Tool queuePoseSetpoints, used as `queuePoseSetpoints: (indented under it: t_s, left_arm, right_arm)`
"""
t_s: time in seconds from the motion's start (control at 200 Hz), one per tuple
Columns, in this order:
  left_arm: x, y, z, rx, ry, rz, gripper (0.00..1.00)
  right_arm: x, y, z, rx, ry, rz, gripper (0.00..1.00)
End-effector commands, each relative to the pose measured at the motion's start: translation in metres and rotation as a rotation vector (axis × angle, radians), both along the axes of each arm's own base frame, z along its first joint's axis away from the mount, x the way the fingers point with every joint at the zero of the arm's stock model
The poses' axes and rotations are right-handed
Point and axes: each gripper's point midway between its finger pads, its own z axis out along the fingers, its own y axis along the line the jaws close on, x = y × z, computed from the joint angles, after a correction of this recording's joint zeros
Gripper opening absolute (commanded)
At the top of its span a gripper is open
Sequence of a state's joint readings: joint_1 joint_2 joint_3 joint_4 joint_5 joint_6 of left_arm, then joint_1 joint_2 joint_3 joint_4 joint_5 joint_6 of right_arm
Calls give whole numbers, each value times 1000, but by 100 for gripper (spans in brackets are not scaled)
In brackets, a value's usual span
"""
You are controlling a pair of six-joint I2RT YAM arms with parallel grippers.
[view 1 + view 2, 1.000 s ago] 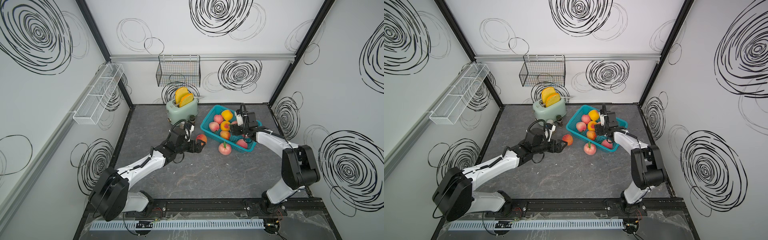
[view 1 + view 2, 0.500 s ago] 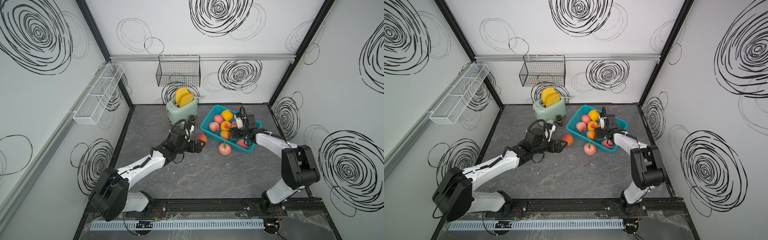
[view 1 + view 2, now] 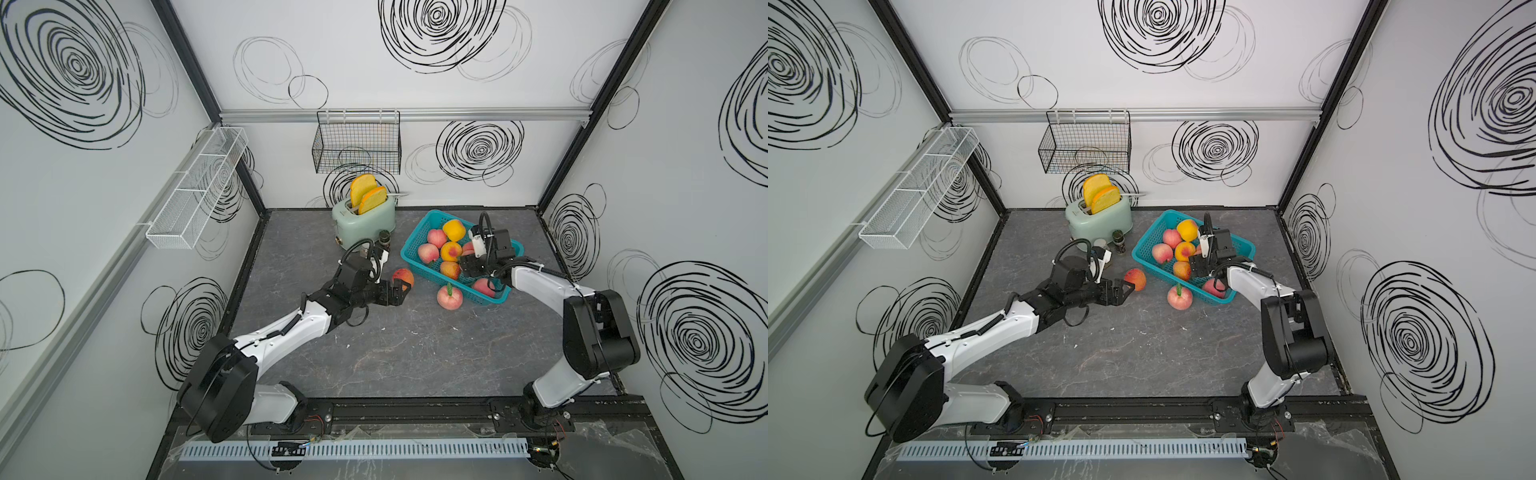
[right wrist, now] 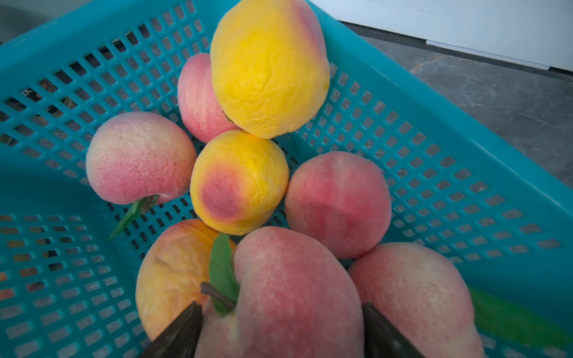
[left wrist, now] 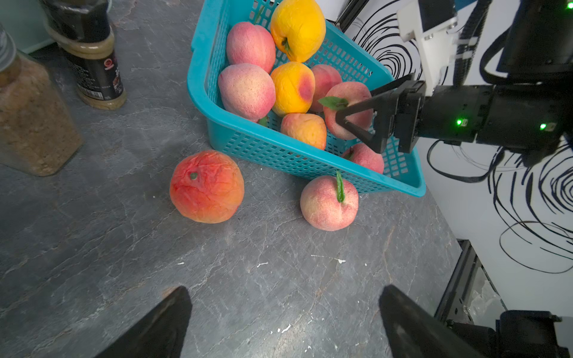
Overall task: Put the peaches into the basket
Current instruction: Place the peach in the basket.
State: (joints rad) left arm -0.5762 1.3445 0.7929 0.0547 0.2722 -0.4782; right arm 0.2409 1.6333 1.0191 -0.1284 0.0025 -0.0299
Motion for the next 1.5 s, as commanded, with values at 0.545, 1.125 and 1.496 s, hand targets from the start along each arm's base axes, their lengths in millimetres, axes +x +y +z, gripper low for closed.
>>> queuePoseSetpoints:
  t_s: [0.545, 1.125, 1.496]
  left_arm:
    - [3, -2, 19, -22, -62, -3, 98]
    - [9, 1, 4, 16, -35, 31, 98]
    - [24, -3, -22, 37, -34, 65, 98]
  right_arm:
    - [-6, 4, 3, 14, 7, 19, 88]
    - [-34, 46, 64, 208, -118, 160, 92]
    - [-84, 106, 87, 397, -128, 436, 94]
